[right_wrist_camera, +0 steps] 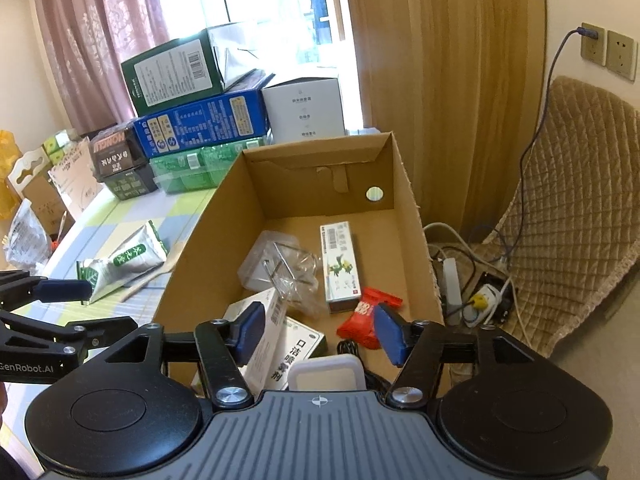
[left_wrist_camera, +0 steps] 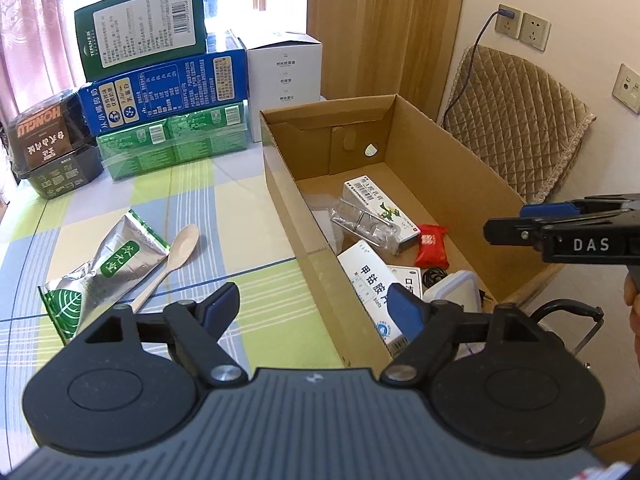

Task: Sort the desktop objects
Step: 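Withdraw both tools from the cardboard box back over the table, then grasp the silver tea bag with the left tool while the right tool grasps the white spoon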

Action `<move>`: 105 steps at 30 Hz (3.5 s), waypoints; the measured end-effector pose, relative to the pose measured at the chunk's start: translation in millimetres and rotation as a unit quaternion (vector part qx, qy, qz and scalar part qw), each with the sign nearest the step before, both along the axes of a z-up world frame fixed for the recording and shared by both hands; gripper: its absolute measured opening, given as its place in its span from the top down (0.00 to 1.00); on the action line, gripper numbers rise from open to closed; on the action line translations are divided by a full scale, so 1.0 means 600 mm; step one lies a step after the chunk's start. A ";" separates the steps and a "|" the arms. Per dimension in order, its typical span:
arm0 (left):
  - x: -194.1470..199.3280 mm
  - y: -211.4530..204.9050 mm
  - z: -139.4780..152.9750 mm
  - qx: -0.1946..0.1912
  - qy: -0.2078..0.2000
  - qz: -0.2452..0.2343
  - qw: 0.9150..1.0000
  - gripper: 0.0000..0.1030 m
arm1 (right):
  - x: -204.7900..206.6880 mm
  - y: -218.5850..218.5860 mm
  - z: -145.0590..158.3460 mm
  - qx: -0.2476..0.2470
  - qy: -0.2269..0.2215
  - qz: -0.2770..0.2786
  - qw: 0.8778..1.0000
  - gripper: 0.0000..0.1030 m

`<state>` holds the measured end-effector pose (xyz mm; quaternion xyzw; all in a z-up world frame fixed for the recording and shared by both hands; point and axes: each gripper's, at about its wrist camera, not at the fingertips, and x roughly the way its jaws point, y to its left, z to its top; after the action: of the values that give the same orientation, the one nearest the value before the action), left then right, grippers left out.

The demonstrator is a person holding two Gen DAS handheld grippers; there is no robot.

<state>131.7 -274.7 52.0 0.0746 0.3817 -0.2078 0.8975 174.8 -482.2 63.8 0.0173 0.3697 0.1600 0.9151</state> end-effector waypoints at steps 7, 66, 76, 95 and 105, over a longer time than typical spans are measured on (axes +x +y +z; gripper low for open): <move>-0.031 0.020 0.018 0.010 -0.011 0.004 1.000 0.21 | -0.039 0.007 0.022 0.000 -0.012 0.003 1.000 0.37; -0.111 0.374 -0.014 0.094 -0.007 0.089 0.992 0.01 | -0.135 0.332 0.024 -0.053 -0.036 0.172 0.983 0.02; -0.059 0.396 -0.046 0.102 0.007 0.086 0.991 0.01 | -0.091 0.400 -0.007 -0.084 -0.031 0.216 0.972 0.02; 0.100 0.399 -0.076 0.138 -0.024 -0.065 0.988 0.01 | 0.081 0.472 -0.094 -0.294 -0.094 0.444 0.841 0.11; 0.235 0.363 -0.104 0.138 -0.004 -0.168 0.976 0.02 | 0.170 0.508 -0.167 -0.382 -0.069 0.543 0.745 0.13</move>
<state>272.5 -57.1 -10.3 0.2620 0.3854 -0.3005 0.8322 276.7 -177.6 -36.6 -0.5483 0.2832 0.4758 0.6267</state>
